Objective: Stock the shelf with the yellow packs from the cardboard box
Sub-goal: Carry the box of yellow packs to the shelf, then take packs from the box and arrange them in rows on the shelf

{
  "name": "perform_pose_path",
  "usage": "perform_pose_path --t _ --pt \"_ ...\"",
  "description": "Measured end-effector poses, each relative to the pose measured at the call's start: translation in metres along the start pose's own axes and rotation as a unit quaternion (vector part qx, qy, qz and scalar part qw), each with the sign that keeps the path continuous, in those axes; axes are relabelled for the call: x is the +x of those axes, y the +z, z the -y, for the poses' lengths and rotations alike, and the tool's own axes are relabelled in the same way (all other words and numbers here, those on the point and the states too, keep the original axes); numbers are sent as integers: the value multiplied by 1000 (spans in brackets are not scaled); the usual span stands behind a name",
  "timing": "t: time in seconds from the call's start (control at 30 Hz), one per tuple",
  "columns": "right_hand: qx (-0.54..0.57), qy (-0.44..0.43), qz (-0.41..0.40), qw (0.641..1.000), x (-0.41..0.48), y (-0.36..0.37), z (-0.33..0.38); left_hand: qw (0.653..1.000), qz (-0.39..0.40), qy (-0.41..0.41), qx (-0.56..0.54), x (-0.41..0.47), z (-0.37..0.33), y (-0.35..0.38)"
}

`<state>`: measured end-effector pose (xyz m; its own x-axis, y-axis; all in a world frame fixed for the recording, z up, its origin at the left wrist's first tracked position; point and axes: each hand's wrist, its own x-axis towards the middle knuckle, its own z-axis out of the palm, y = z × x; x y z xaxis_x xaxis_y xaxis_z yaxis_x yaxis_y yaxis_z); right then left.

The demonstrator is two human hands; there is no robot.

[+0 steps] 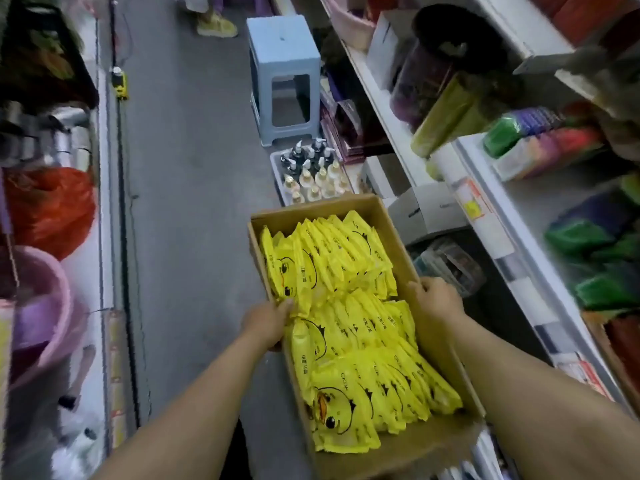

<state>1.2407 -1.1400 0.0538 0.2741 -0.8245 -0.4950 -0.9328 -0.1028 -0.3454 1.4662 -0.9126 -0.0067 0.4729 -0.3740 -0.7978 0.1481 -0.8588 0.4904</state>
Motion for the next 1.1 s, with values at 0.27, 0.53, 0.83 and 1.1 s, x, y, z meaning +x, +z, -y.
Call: perform_pose_path --t 0.27,0.53,0.83,1.1 --pt "-21 140 -12 990 -49 16 39 979 145 -13 146 -35 -34 -34" --pt "41 99 3 994 -79 15 66 929 193 89 303 -46 -106 -65" --pt "151 40 -18 988 -106 32 96 861 149 333 355 -44 -133 -75" --pt "196 70 44 977 -62 55 117 776 246 391 430 10 -152 -60"
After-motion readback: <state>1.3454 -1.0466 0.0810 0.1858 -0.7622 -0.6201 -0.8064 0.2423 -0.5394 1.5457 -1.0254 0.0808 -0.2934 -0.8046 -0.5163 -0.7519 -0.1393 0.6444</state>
